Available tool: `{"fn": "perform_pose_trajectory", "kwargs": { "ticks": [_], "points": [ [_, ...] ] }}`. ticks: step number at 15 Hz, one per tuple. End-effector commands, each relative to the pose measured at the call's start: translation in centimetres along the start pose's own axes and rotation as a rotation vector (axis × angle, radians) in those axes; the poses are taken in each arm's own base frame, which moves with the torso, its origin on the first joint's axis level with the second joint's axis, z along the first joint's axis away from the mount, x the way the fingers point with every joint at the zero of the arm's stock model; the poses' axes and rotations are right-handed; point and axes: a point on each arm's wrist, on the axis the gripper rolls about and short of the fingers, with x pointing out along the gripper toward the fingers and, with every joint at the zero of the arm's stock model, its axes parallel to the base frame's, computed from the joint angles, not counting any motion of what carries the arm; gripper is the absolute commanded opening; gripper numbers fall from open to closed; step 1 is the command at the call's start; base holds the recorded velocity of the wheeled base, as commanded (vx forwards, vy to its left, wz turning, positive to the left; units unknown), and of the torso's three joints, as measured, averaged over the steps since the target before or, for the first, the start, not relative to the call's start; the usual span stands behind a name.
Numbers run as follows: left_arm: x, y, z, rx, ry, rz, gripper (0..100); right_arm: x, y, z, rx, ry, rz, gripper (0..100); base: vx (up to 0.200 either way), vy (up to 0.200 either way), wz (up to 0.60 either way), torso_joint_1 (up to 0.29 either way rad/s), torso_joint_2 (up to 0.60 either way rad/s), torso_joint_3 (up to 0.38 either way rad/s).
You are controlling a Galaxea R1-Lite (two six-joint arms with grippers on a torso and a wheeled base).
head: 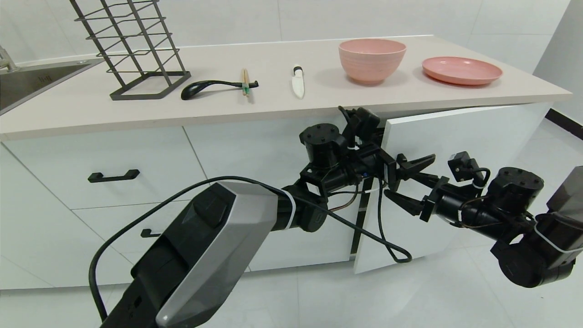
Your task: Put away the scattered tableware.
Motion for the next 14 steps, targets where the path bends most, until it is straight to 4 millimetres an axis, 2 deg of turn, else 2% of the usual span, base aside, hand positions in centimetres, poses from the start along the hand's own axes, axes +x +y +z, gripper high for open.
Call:
{"fn": "perform_pose_trajectory", "kwargs": {
  "ticks": [1, 3, 5, 6, 10, 11, 12, 14],
  "points": [
    [0.2, -0.3, -0.1, -0.006, 0.003, -0.02, 100, -0.1, -0.3, -0.5, 0.009, 0.012, -0.023, 100, 0.0, 0.0, 0.0, 0.0, 0.0, 0.0],
    [0.2, -0.4, -0.2, -0.006, 0.001, -0.012, 100, -0.7, -0.6, -0.3, -0.018, 0.014, -0.04, 100, 0.0, 0.0, 0.0, 0.0, 0.0, 0.0],
    [0.5, -0.6, 0.2, -0.007, -0.007, 0.03, 100, -2.1, -0.5, -0.6, -0.085, 0.05, -0.062, 100, 0.0, 0.0, 0.0, 0.0, 0.0, 0.0],
    [0.6, -0.8, 0.9, -0.01, -0.014, 0.109, 100, -3.8, 0.4, -0.7, -0.103, 0.093, -0.073, 100, 0.0, 0.0, 0.0, 0.0, 0.0, 0.0],
    [1.1, -1.5, 1.2, -0.005, -0.019, 0.101, 100, -7.5, 3.6, 3.4, -0.143, 0.049, -0.081, 100, 0.0, 0.0, 0.0, 0.0, 0.0, 0.0],
    [1.0, -1.4, 1.3, -0.003, -0.022, 0.105, 100, -10.1, 5.2, 4.6, -0.151, 0.046, -0.104, 100, 0.0, 0.0, 0.0, 0.0, 0.0, 0.0],
    [1.0, -1.4, 1.3, -0.003, -0.022, 0.105, 100, -11.9, 6.7, 5.5, -0.161, 0.033, -0.111, 100, 0.0, 0.0, 0.0, 0.0, 0.0, 0.0],
    [1.1, -1.5, 1.2, 0.0, -0.022, 0.105, 100, -14.4, 9.1, 7.4, -0.21, -0.026, -0.114, 100, 0.0, 0.0, 0.0, 0.0, 0.0, 0.0]
  ]
}}
